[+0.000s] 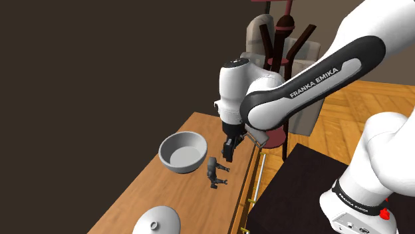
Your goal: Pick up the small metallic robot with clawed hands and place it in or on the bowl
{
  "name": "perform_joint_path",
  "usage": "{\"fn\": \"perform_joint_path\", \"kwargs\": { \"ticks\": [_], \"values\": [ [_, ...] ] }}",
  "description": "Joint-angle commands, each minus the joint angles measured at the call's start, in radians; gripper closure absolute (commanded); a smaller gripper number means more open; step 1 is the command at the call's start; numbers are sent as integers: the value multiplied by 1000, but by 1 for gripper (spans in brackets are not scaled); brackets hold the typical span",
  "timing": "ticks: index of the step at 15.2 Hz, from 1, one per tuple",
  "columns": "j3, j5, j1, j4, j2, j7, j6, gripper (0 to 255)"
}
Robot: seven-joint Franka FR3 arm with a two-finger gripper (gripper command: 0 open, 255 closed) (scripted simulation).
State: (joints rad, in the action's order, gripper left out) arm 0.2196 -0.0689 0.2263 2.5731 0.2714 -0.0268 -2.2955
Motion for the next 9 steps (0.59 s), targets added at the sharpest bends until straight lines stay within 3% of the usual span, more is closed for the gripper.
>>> {"fn": "perform_joint_path", "kwargs": {
  "ticks": [1, 9],
  "values": [
    [21, 4, 12, -21, -75, -11, -69, 0],
    [42, 36, 16, -20, -205, -40, -210, 0]
  ]
}}
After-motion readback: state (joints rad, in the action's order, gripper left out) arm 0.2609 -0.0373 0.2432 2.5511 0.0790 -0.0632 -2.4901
